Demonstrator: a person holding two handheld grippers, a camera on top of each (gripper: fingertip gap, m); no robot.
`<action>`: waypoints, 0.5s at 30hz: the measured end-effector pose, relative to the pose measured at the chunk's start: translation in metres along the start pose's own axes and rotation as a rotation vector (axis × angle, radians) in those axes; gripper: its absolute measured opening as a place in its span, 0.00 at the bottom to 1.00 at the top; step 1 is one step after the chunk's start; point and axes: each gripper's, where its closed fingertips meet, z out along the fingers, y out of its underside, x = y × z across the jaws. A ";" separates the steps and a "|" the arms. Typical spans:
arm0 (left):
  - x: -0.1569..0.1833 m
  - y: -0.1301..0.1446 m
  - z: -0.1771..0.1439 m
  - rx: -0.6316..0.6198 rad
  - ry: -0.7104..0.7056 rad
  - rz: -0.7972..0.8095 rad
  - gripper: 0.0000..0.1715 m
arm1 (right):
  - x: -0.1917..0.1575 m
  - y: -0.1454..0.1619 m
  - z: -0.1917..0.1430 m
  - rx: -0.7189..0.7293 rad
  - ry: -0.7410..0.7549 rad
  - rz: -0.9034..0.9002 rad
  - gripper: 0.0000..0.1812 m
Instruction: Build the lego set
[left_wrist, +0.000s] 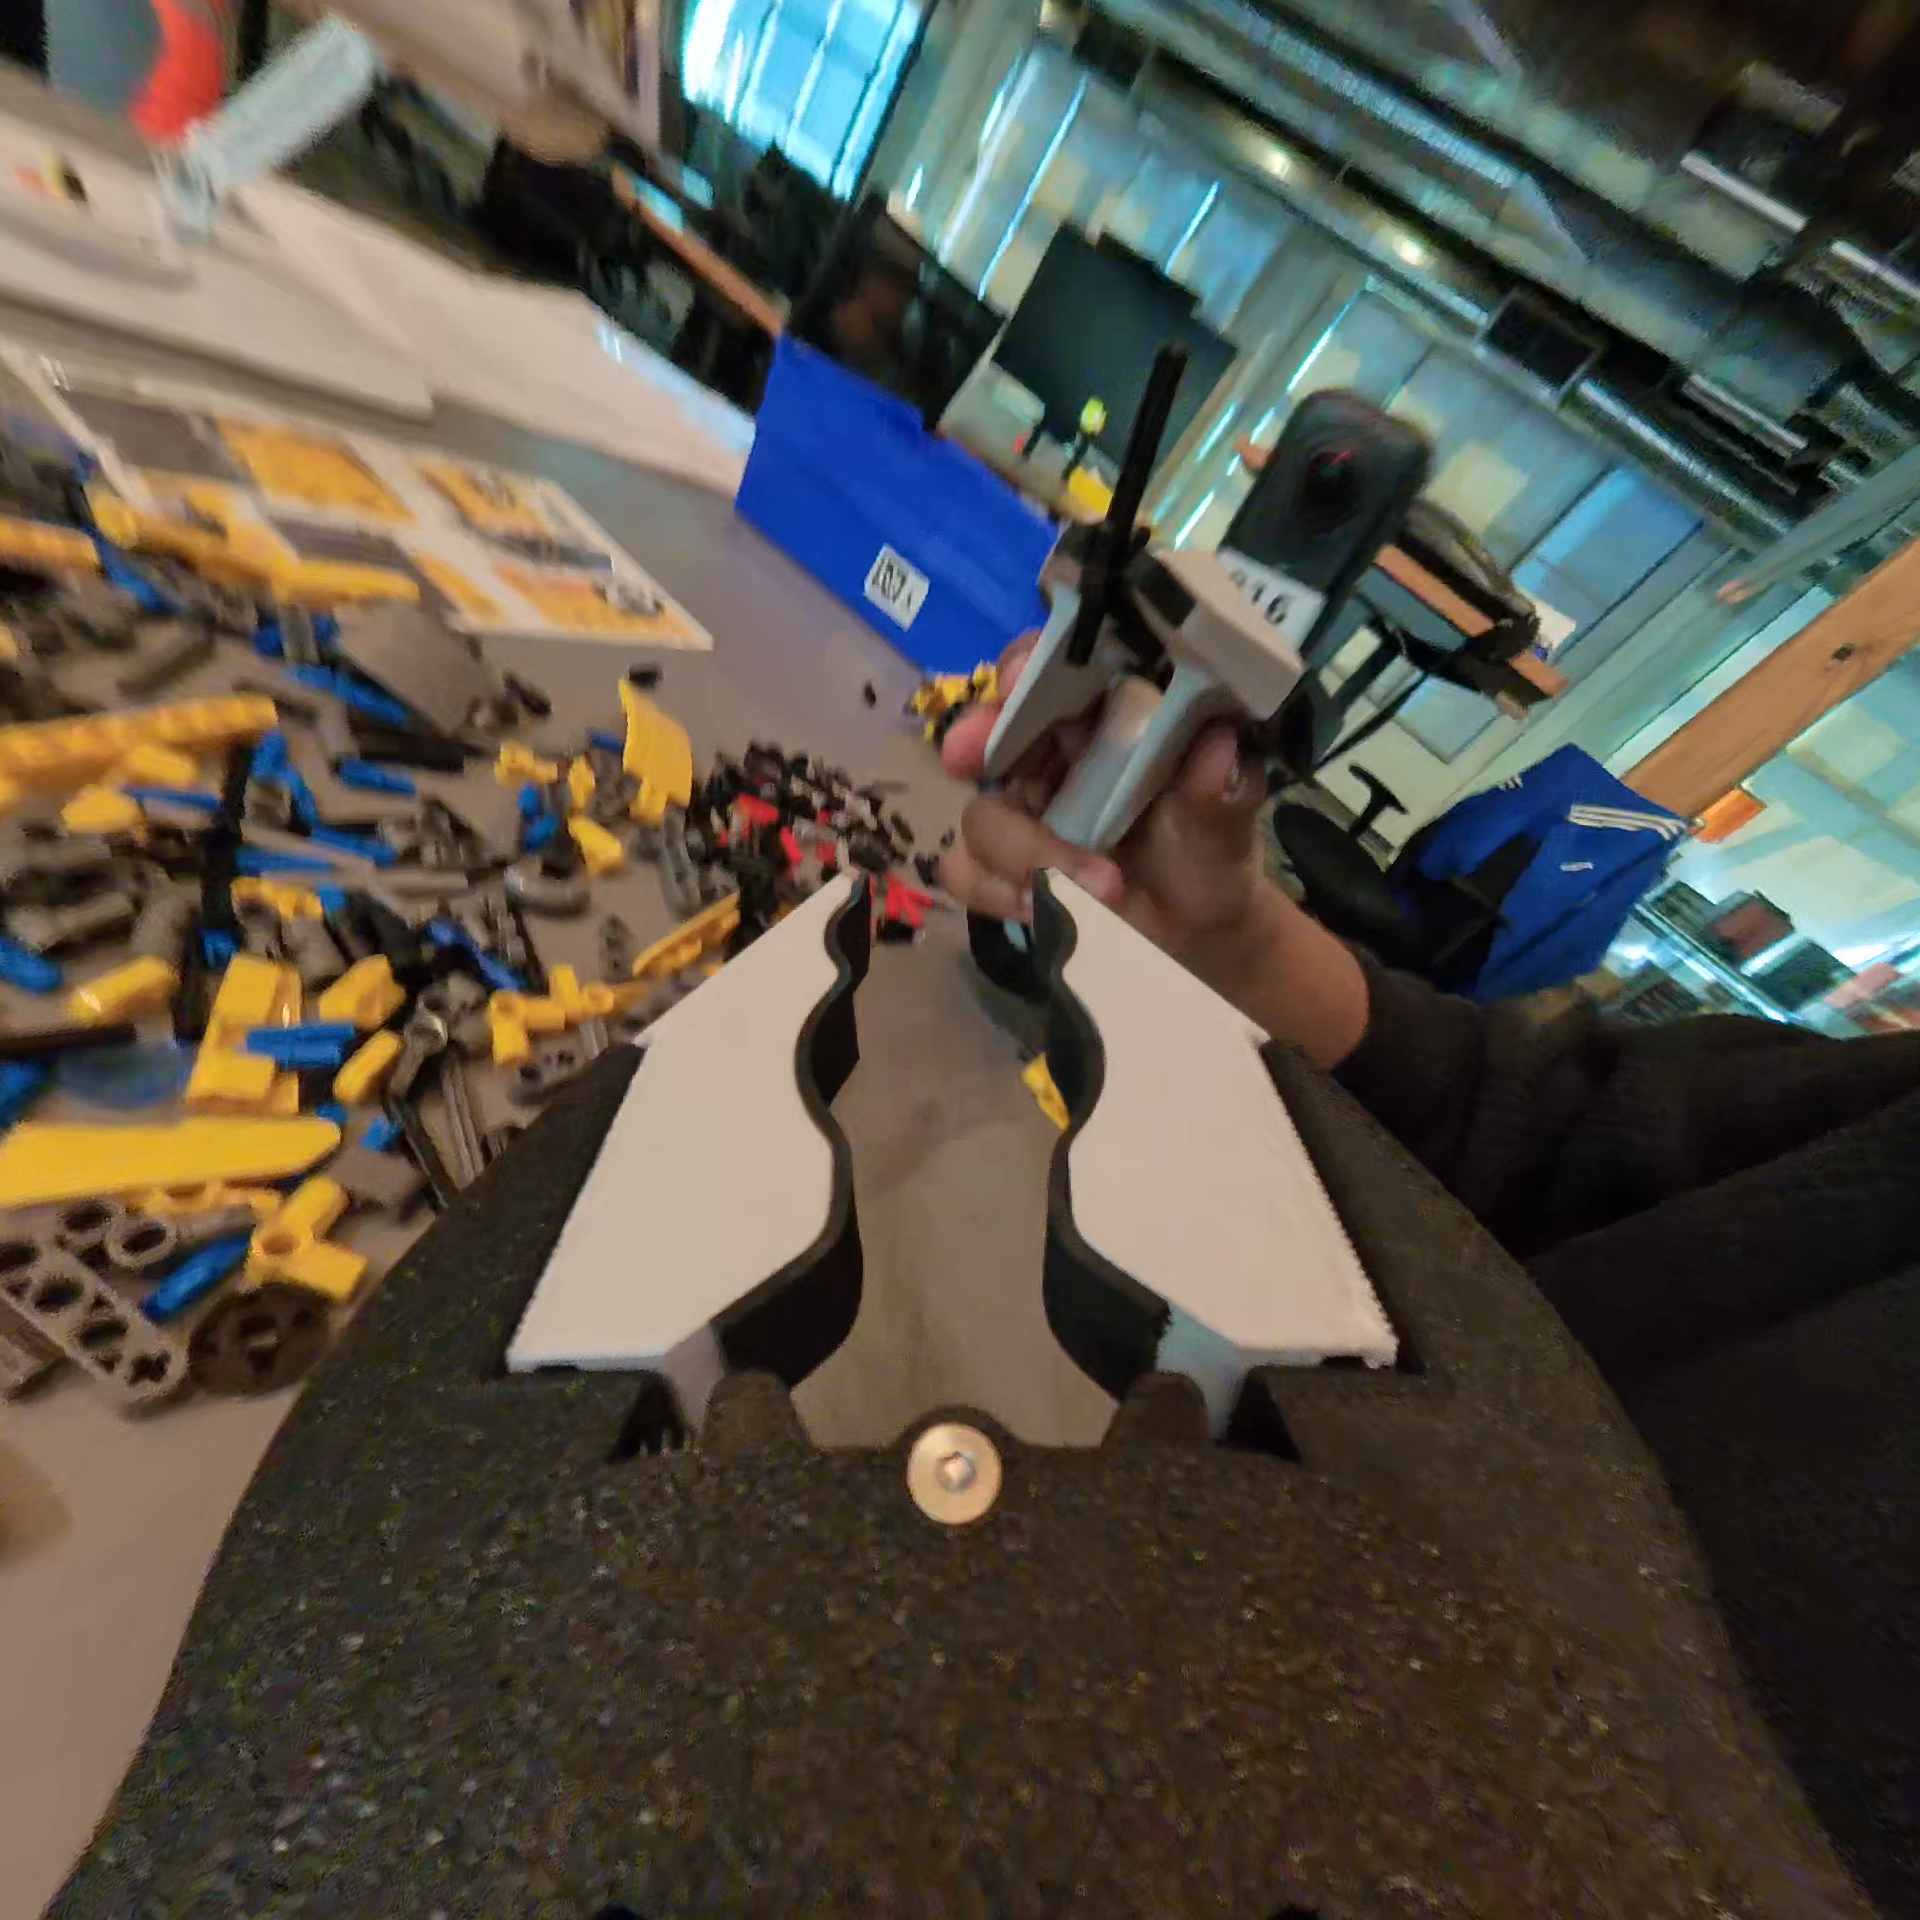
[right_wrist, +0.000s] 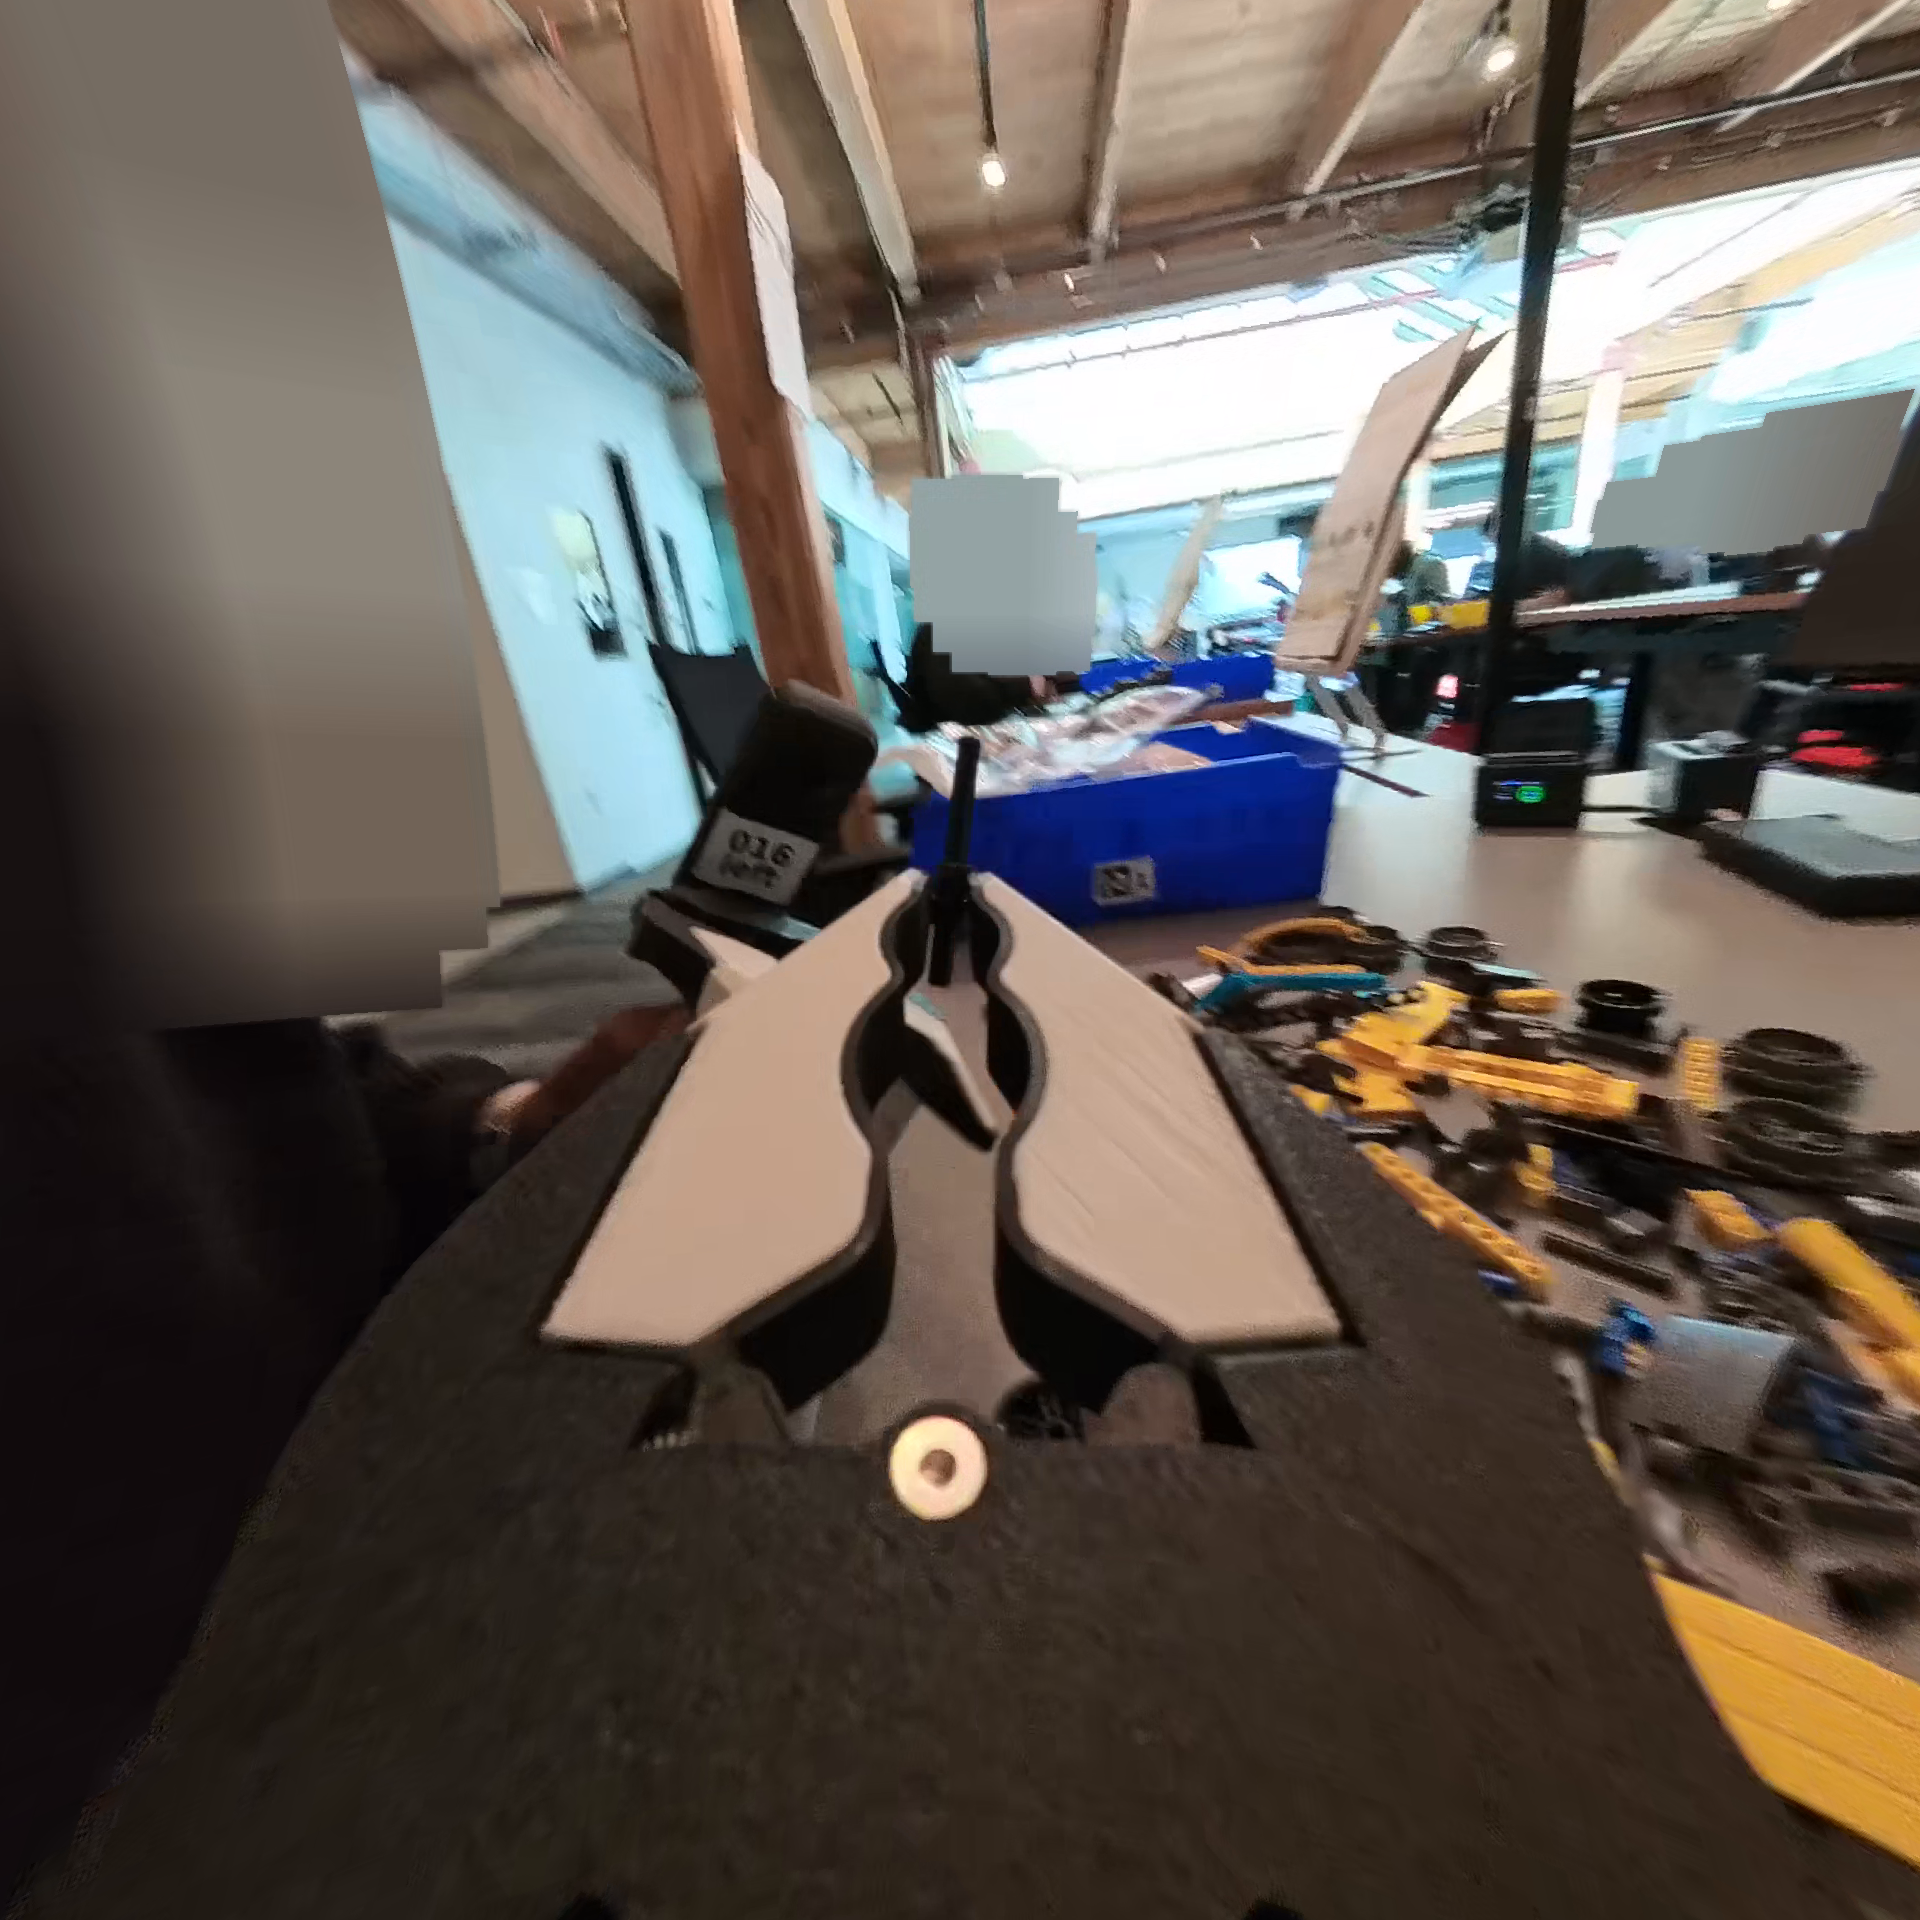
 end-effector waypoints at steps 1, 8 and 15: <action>0.003 -0.007 -0.001 0.037 -0.002 0.037 0.18 | -0.001 -0.004 -0.001 0.026 -0.021 0.047 0.04; 0.010 -0.027 -0.002 0.127 -0.073 0.217 0.18 | 0.004 -0.012 -0.007 0.076 -0.039 0.131 0.04; 0.020 -0.031 0.006 0.089 -0.040 0.269 0.16 | -0.004 -0.012 -0.004 0.071 -0.073 0.130 0.04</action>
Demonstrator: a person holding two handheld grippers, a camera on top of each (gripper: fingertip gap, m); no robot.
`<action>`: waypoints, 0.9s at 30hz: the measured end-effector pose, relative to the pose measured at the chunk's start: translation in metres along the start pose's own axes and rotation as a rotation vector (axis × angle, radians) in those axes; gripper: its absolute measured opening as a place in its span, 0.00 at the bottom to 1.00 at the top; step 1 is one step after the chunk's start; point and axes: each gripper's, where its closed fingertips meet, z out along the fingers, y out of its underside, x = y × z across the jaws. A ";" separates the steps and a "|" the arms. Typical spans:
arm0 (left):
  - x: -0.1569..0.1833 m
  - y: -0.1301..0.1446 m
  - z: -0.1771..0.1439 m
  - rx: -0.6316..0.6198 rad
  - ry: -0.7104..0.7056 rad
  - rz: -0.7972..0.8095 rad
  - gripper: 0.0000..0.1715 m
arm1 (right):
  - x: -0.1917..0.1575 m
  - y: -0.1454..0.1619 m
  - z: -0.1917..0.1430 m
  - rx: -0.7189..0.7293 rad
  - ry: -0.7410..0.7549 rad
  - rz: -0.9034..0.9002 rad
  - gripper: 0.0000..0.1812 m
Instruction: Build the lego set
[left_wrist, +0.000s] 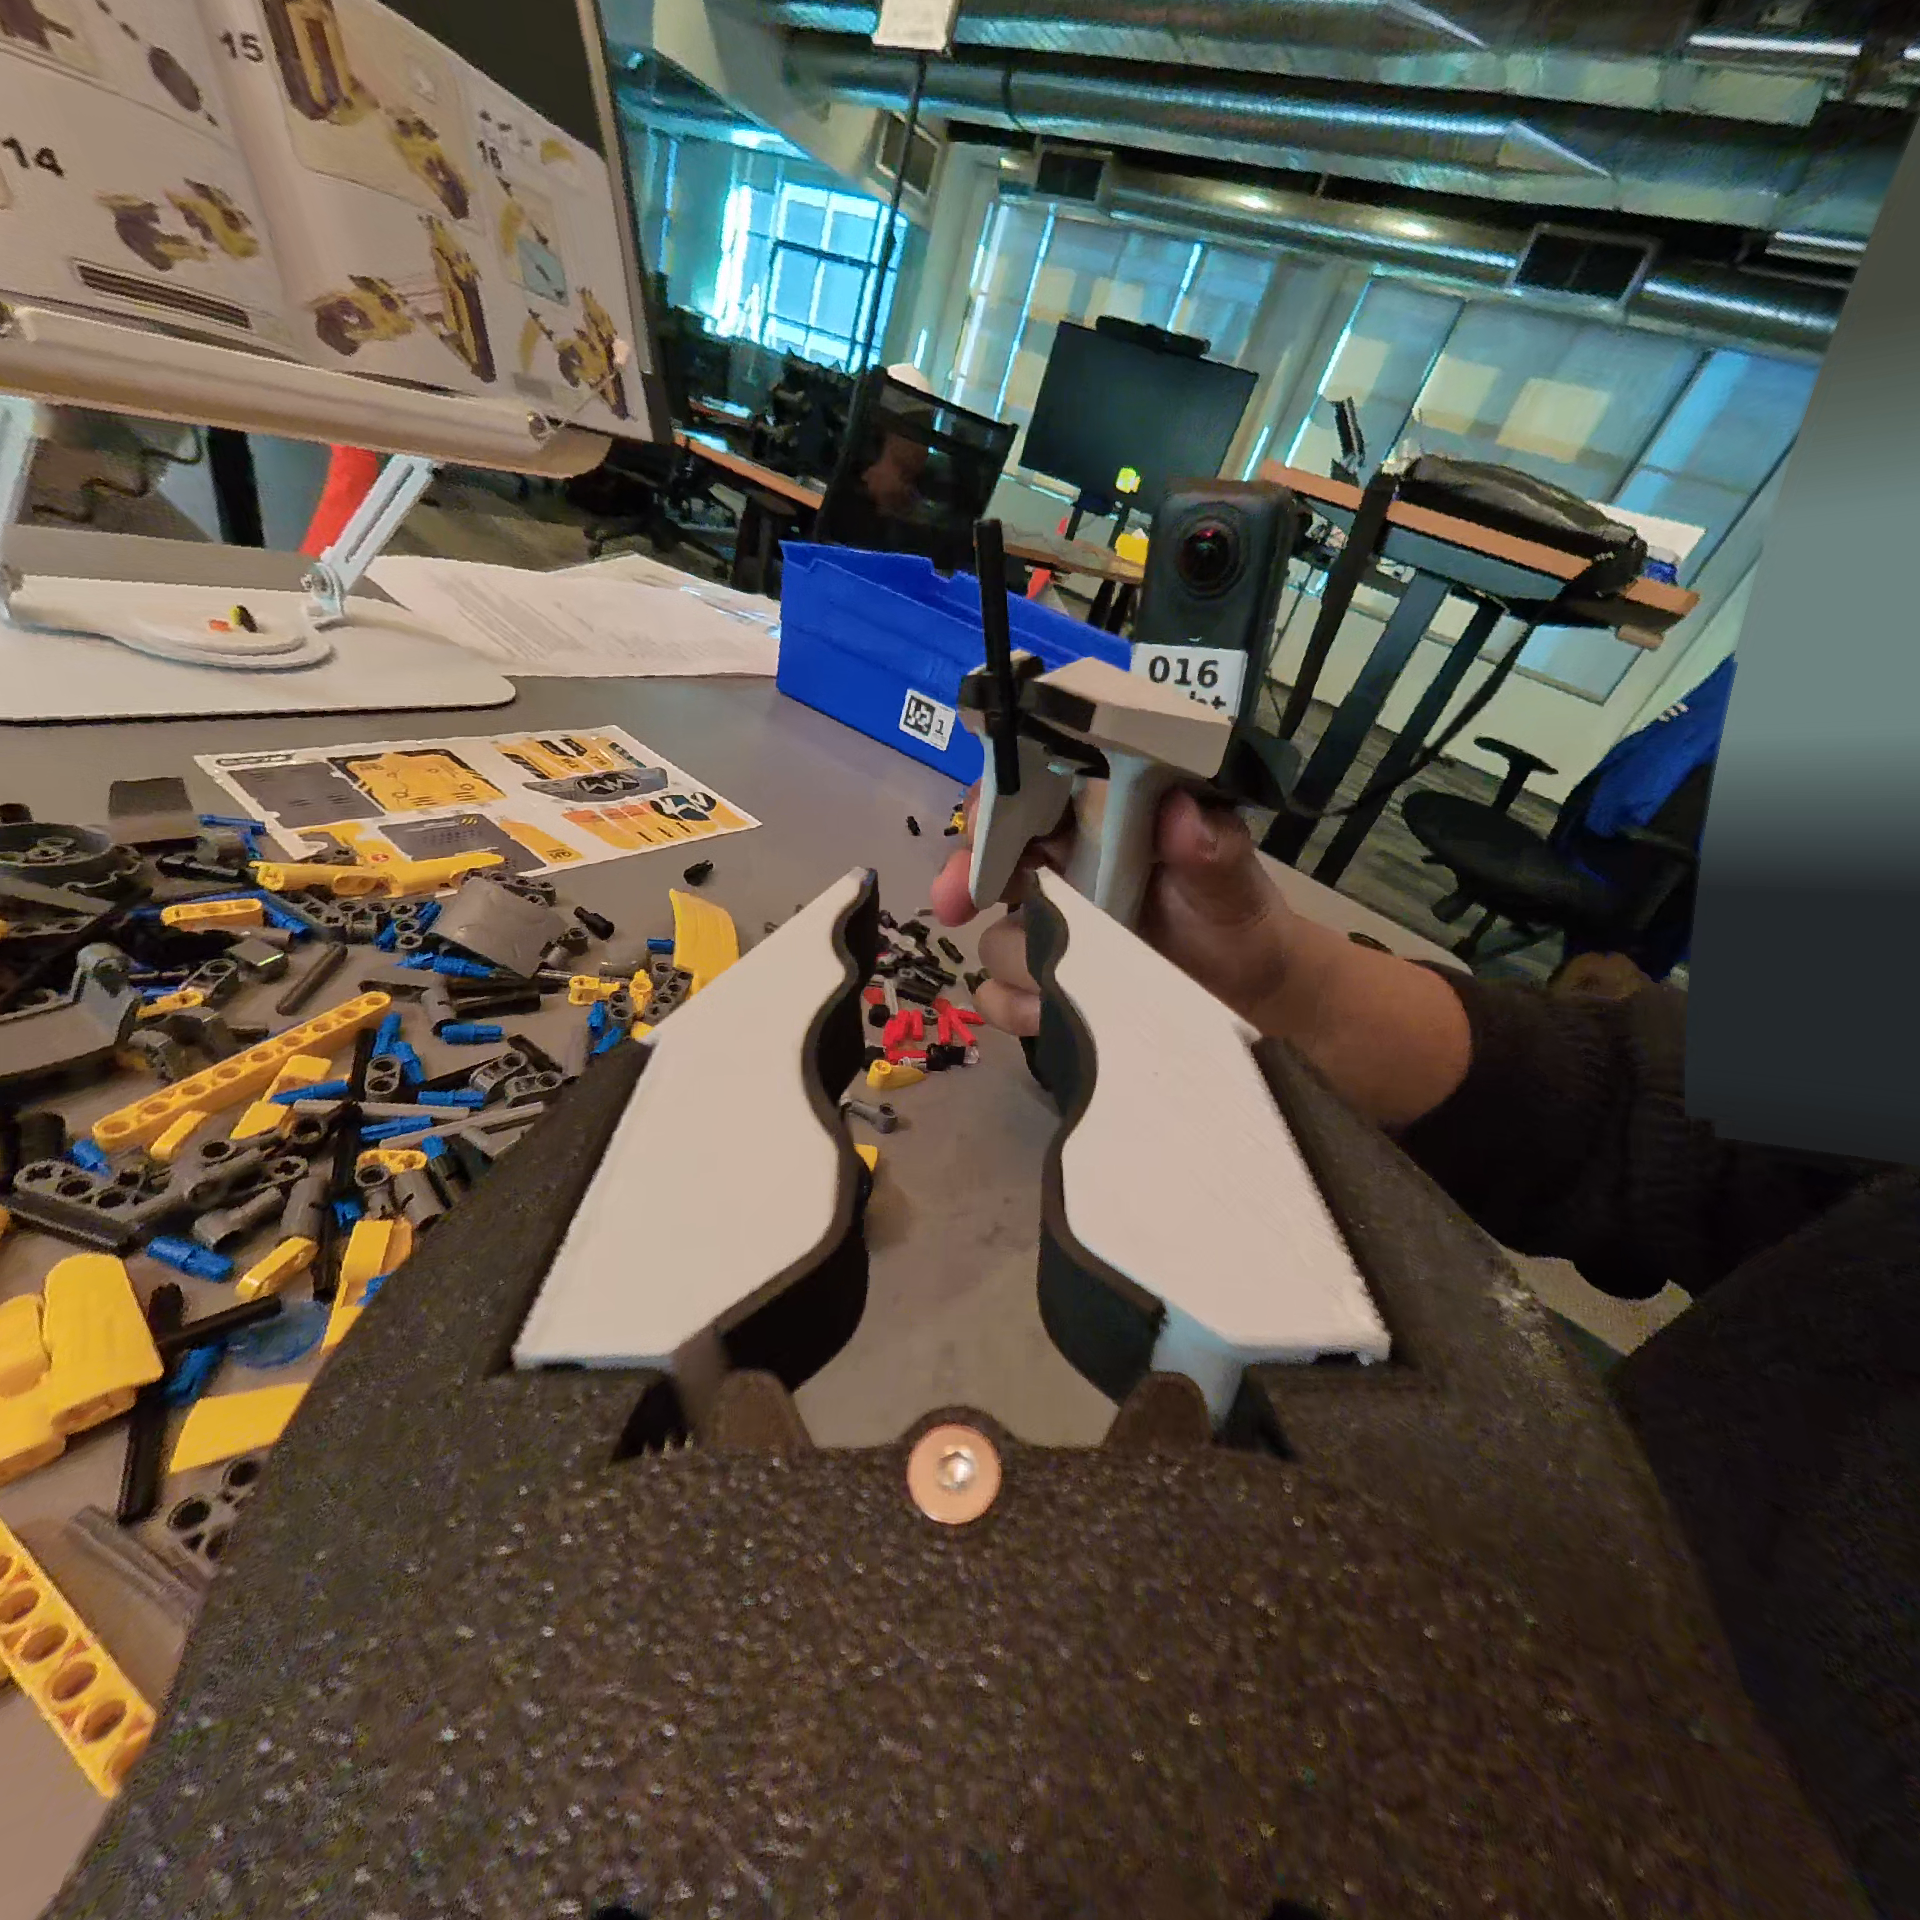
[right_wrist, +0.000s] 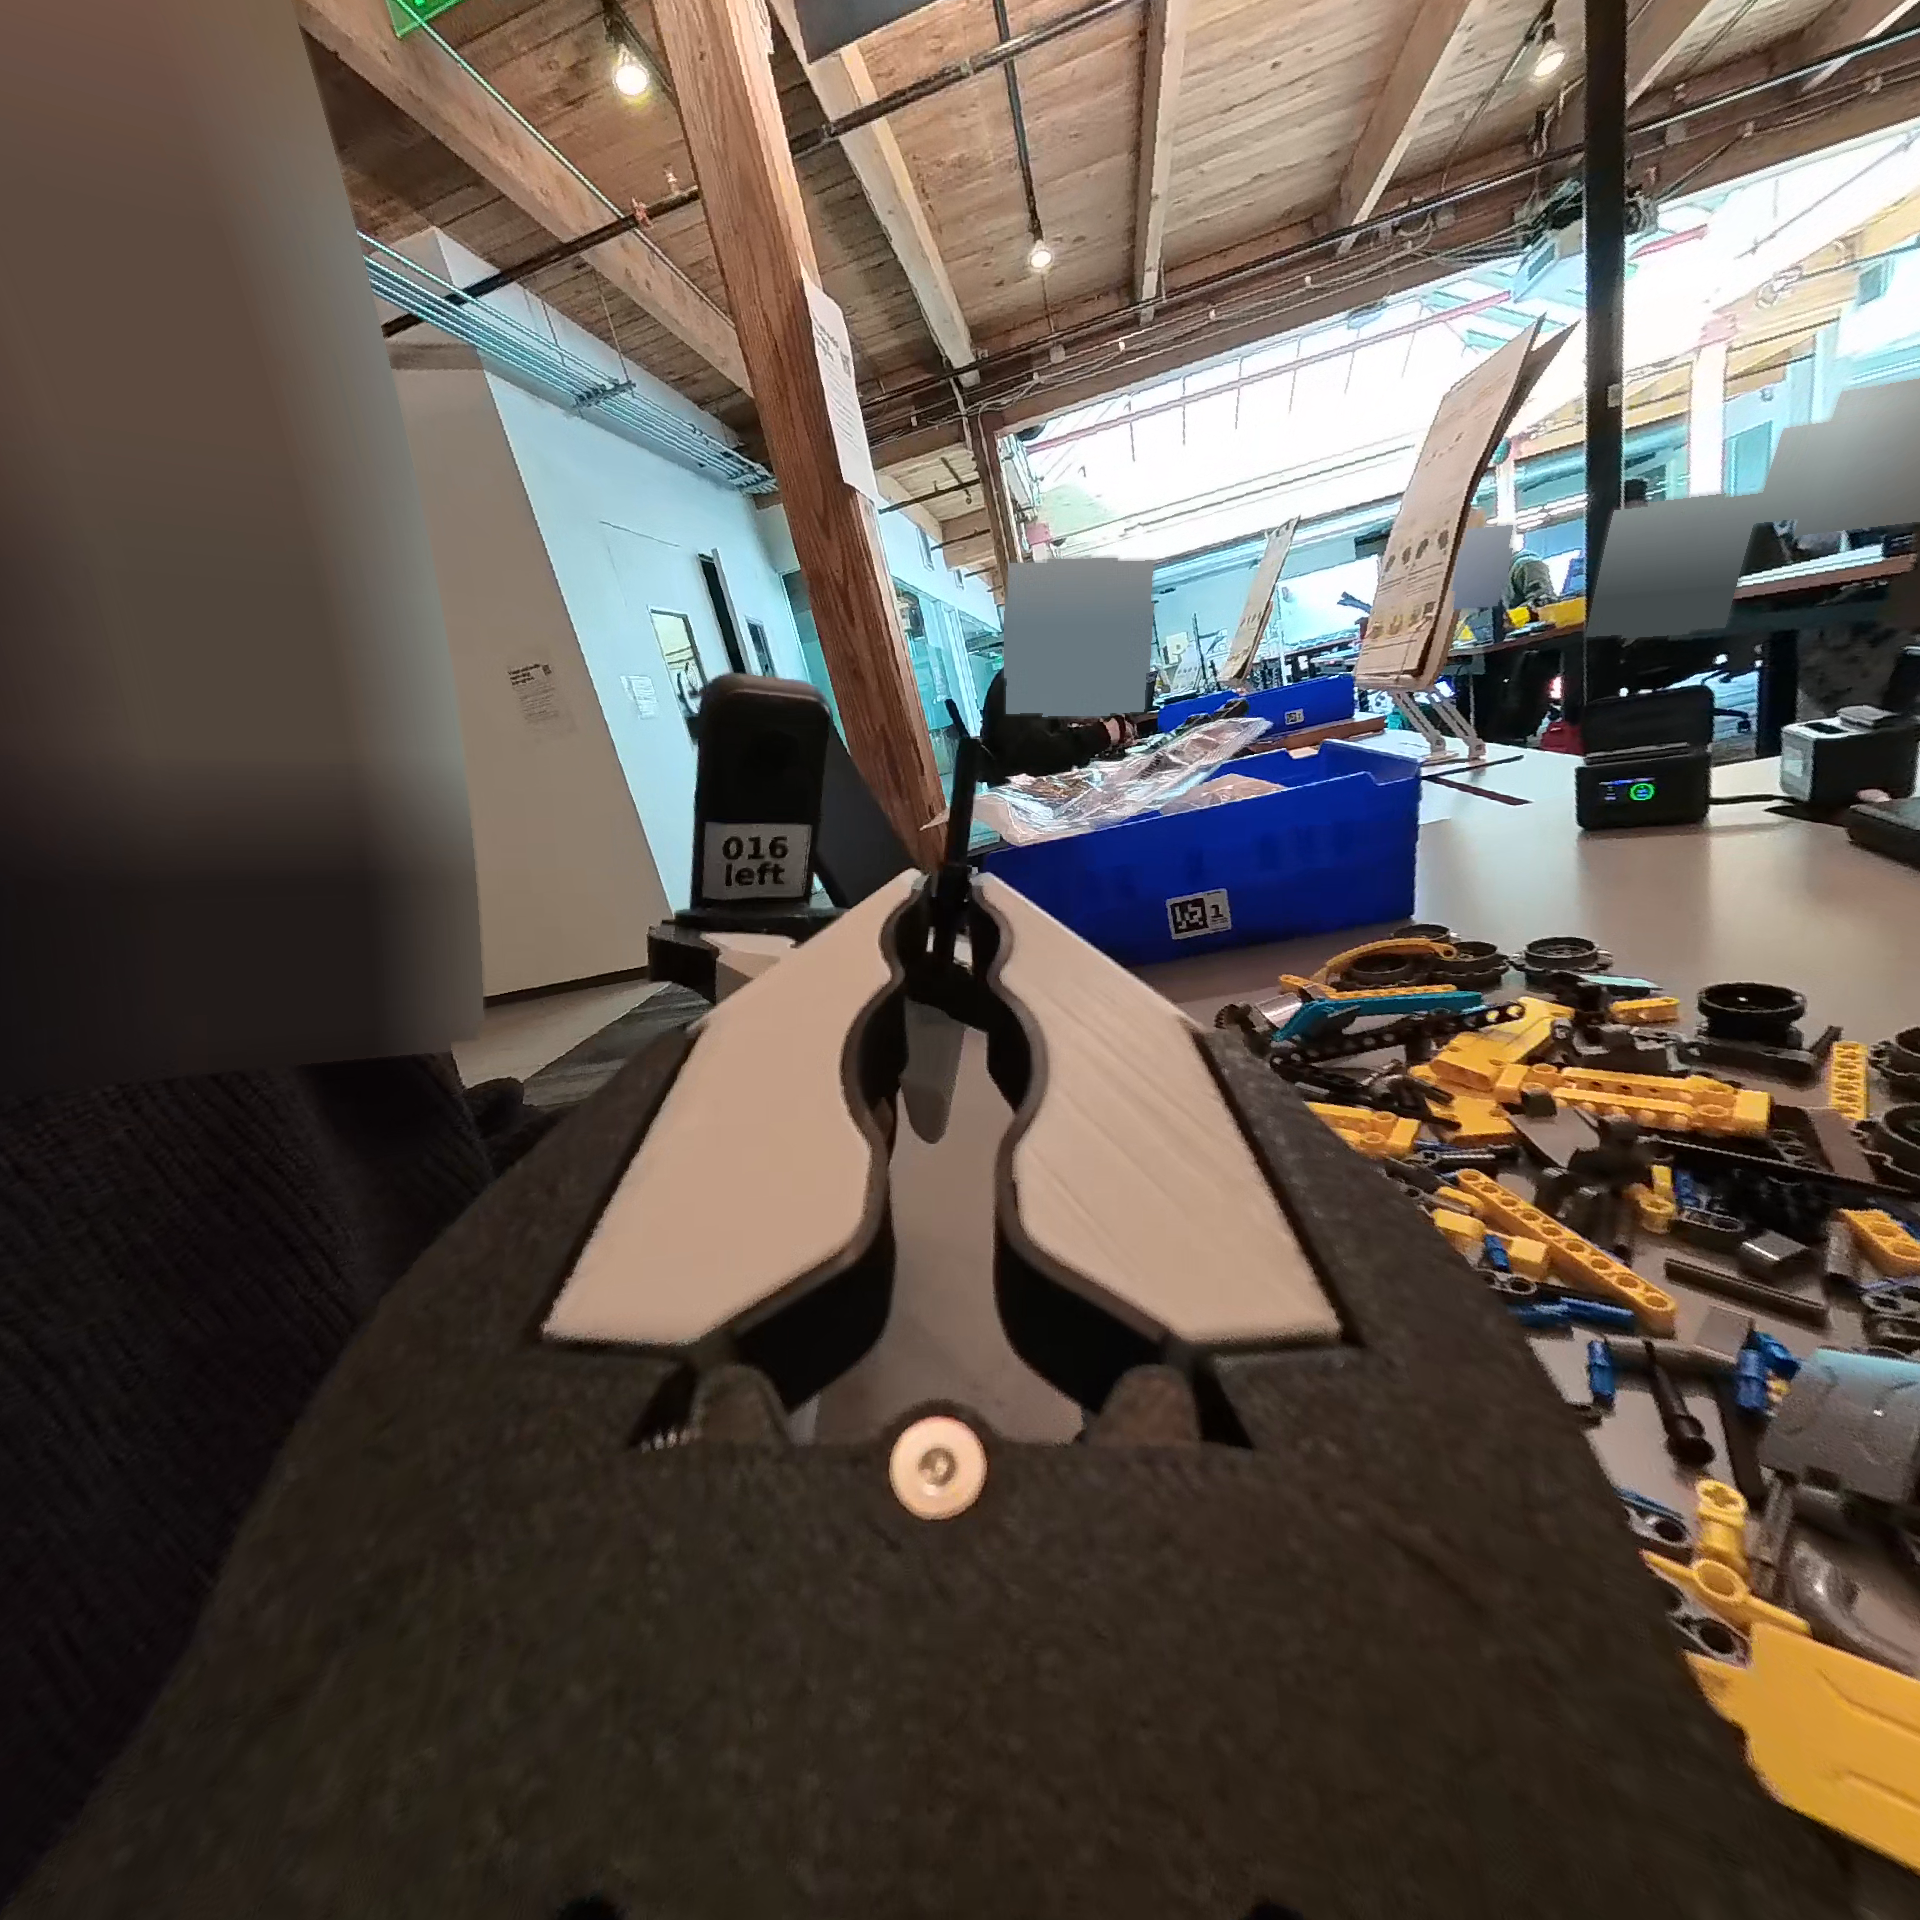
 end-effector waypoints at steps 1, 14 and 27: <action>0.002 -0.001 0.003 -0.007 0.008 0.006 0.15 | -0.001 0.001 0.002 -0.002 -0.001 -0.006 0.04; 0.001 0.002 0.009 -0.011 0.000 0.010 0.09 | -0.008 0.013 0.008 -0.063 -0.003 -0.080 0.04; -0.001 -0.005 0.002 0.040 -0.010 0.016 0.03 | -0.006 0.012 0.007 -0.058 0.017 -0.125 0.04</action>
